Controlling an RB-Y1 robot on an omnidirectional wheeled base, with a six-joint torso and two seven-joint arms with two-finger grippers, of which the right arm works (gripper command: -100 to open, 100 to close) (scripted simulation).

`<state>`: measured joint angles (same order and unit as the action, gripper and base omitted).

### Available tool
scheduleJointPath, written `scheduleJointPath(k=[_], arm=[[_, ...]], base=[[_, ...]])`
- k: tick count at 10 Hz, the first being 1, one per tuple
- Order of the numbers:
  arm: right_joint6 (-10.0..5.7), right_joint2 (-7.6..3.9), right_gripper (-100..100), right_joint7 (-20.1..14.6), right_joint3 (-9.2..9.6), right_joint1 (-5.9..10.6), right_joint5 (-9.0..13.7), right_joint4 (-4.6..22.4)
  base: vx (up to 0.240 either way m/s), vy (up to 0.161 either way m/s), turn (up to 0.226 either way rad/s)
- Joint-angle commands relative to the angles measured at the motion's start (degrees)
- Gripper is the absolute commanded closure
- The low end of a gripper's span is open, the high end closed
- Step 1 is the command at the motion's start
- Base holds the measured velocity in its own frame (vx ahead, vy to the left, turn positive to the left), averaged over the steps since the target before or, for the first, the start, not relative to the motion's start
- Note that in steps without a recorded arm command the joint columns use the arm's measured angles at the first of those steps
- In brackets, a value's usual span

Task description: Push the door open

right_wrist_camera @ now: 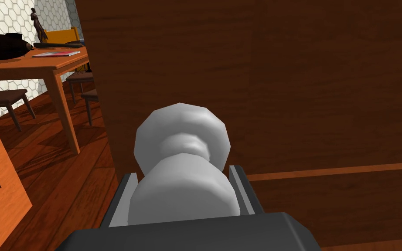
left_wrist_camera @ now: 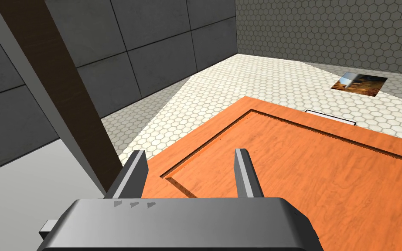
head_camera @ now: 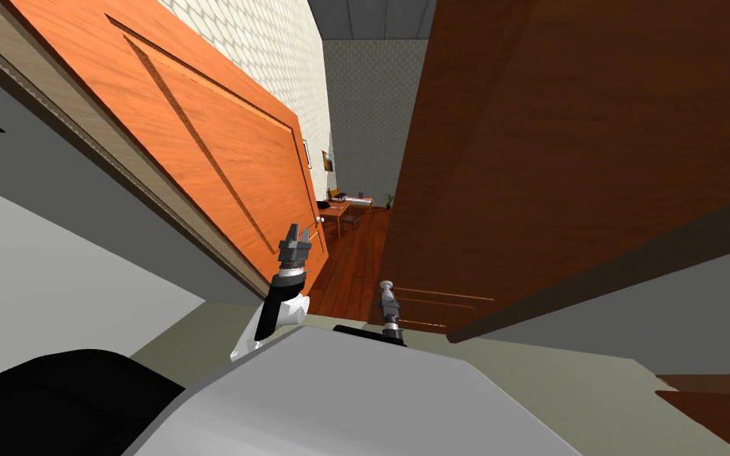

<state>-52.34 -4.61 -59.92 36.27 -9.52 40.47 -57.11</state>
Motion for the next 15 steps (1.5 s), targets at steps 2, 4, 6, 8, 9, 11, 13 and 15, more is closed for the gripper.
scheduleJointPath(k=[2, 4, 6, 8, 9, 11, 13, 15], arm=[[0.01, -0.02, 100, 0.02, -0.01, -0.04, 0.01, 0.0], [0.01, -0.02, 100, 0.02, -0.01, -0.04, 0.01, 0.0], [0.06, -0.09, 100, 0.17, -0.73, 0.28, 0.26, 0.1], [-0.04, -0.14, 100, 0.4, -1.67, 0.45, 0.59, 0.3], [-0.11, -0.15, 100, 0.55, -2.29, 0.56, 0.81, 0.43], [-0.22, -0.12, 100, 0.8, -3.36, 0.75, 1.19, 0.65], [-0.39, 0.01, 100, 1.2, -5.01, 1.05, 1.78, 1.0], [-0.54, 0.19, 100, 1.53, -6.35, 1.29, 2.25, 1.28]], base=[[-0.016, 0.002, 0.004], [0.0, 0.0, 0.0], [0.047, 0.012, -0.009], [0.186, 0.036, -0.037], [0.2, 0.051, -0.05], [0.156, 0.046, -0.026], [0.199, 0.072, -0.079], [0.16, 0.053, -0.033]])
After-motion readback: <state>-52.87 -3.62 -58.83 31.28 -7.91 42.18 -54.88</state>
